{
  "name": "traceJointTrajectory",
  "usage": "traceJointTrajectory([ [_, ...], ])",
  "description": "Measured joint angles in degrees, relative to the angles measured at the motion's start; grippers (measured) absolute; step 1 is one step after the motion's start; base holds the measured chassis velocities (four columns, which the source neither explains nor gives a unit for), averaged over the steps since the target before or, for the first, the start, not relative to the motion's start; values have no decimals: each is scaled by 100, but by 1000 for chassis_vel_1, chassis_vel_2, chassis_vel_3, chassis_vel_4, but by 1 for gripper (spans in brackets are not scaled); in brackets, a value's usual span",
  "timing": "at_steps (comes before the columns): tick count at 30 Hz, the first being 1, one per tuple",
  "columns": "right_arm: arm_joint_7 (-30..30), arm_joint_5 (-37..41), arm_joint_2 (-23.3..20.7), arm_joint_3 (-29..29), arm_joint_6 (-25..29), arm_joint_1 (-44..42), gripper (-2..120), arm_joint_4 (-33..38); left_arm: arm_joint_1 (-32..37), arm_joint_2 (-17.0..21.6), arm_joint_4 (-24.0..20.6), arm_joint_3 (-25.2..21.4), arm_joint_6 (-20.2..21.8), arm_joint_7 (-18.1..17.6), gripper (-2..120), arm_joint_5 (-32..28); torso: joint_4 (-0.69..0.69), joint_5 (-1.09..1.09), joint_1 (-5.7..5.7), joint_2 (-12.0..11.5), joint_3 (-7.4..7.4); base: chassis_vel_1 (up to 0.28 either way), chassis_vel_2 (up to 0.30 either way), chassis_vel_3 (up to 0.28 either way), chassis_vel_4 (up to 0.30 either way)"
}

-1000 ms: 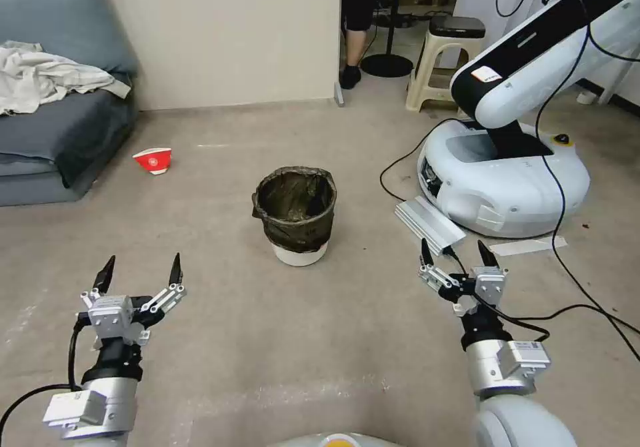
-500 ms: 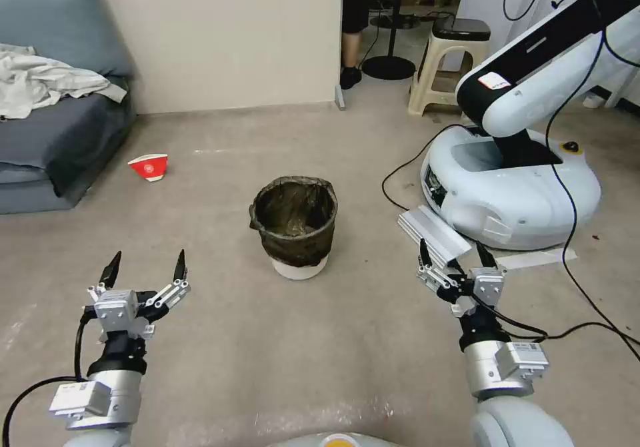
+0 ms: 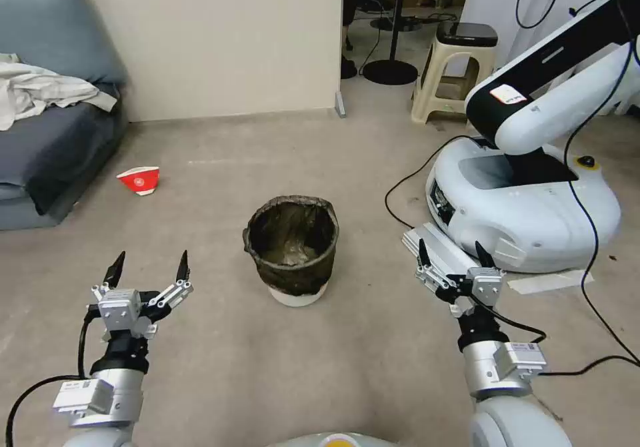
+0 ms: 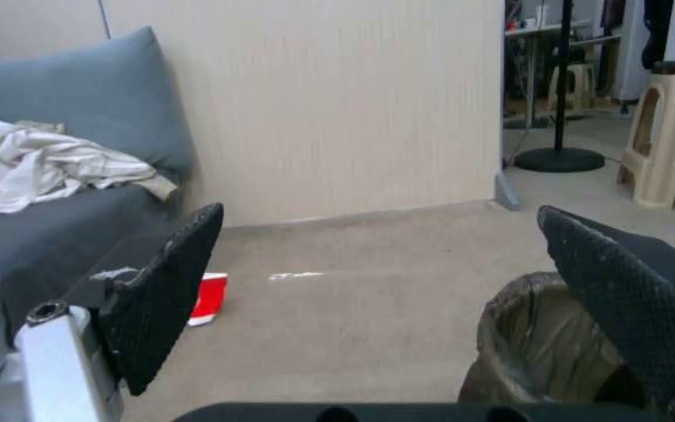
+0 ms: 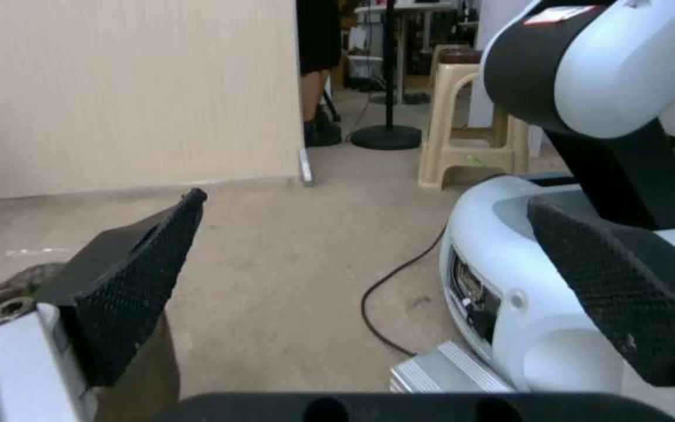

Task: Pick up the trash can from the floor.

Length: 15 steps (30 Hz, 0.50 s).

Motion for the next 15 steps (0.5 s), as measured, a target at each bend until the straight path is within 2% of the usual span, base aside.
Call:
traceJointTrajectory([
  [8,68,26,0,-22,12,34,100,-60,-91,145,-2,27,276,60,100,-164,1,0,1,0,0,-125,119,115,-118],
  [11,97,37,-9,-20,13,29,100,-85,-277,369,73,64,590,98,100,-394,0,0,0,0,0,-39,46,20,-29],
  [13,98,40,-9,-20,14,28,100,-87,-299,390,76,69,620,98,100,-423,0,-1,0,0,0,0,0,0,0],
  [15,102,65,-17,-19,18,25,100,-115,-554,632,108,120,949,61,100,-648,0,0,-1,0,0,0,0,0,0],
])
